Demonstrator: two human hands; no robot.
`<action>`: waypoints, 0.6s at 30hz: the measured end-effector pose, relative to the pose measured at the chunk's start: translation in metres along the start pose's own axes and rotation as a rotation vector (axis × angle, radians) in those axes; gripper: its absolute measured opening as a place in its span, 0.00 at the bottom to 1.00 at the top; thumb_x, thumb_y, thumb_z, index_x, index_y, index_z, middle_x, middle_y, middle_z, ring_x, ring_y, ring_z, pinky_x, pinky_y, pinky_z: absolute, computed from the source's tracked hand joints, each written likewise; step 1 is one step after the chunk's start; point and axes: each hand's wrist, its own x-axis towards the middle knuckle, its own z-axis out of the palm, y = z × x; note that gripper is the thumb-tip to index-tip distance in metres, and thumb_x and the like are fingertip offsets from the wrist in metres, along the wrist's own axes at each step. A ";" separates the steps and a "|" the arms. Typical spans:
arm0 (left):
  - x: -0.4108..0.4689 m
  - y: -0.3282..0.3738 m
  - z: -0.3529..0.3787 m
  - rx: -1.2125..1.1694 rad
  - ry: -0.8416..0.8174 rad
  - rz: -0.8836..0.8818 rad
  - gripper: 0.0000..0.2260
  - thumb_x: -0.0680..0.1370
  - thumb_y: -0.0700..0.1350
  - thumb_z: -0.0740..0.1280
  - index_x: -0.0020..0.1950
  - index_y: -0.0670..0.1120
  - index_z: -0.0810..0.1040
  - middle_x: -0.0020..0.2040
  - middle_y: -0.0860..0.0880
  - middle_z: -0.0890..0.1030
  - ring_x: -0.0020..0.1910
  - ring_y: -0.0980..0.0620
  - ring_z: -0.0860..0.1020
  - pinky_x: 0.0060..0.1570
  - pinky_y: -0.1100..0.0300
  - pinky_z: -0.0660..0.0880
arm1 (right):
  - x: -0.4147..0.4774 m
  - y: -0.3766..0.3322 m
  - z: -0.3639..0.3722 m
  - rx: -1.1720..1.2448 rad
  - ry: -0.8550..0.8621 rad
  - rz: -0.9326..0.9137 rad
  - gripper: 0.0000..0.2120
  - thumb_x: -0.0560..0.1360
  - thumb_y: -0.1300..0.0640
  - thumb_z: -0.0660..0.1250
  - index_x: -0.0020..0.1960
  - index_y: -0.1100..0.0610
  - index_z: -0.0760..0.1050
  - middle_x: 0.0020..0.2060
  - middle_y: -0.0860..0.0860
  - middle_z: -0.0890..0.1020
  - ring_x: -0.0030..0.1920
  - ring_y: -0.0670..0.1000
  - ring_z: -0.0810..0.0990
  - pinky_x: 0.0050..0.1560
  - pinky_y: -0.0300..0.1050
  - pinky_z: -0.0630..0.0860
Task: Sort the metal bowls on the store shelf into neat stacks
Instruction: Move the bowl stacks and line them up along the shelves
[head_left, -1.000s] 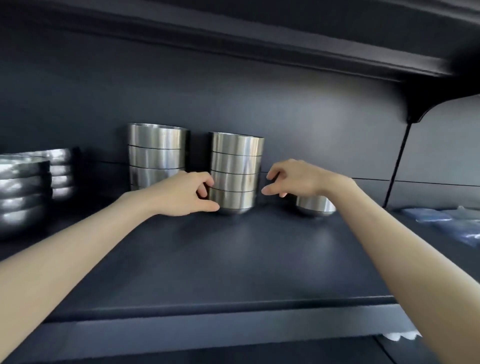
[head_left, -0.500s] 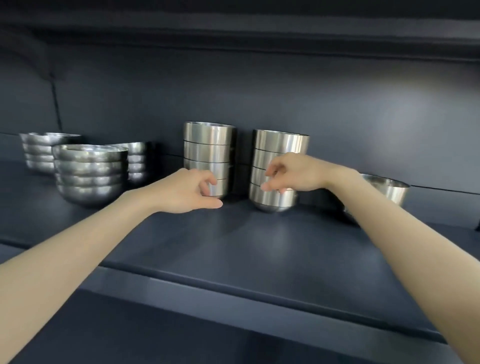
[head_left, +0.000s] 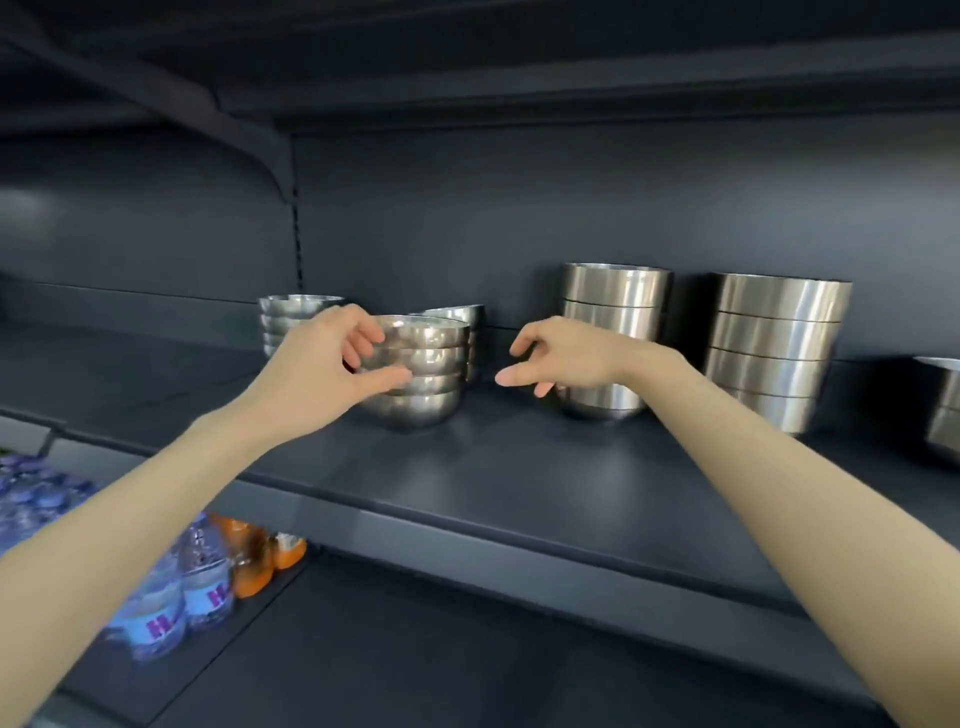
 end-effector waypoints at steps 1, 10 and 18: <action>0.001 -0.011 -0.005 0.013 0.006 -0.005 0.20 0.69 0.52 0.75 0.56 0.46 0.74 0.48 0.51 0.75 0.45 0.53 0.74 0.41 0.70 0.69 | 0.007 -0.007 0.006 0.019 0.017 0.011 0.27 0.72 0.42 0.69 0.64 0.57 0.69 0.50 0.50 0.79 0.47 0.51 0.84 0.40 0.39 0.72; 0.026 -0.072 0.007 -0.198 -0.305 -0.184 0.47 0.67 0.55 0.76 0.77 0.45 0.54 0.71 0.51 0.67 0.65 0.55 0.70 0.57 0.65 0.67 | 0.043 -0.040 0.043 0.310 0.120 0.091 0.41 0.69 0.39 0.72 0.73 0.54 0.57 0.50 0.43 0.78 0.53 0.44 0.77 0.54 0.48 0.78; 0.037 -0.078 0.033 -0.524 -0.383 -0.219 0.25 0.68 0.48 0.77 0.60 0.51 0.70 0.50 0.59 0.79 0.47 0.66 0.77 0.43 0.72 0.72 | 0.060 -0.033 0.053 0.539 0.131 0.059 0.42 0.67 0.42 0.73 0.74 0.52 0.56 0.58 0.46 0.78 0.56 0.47 0.80 0.59 0.52 0.78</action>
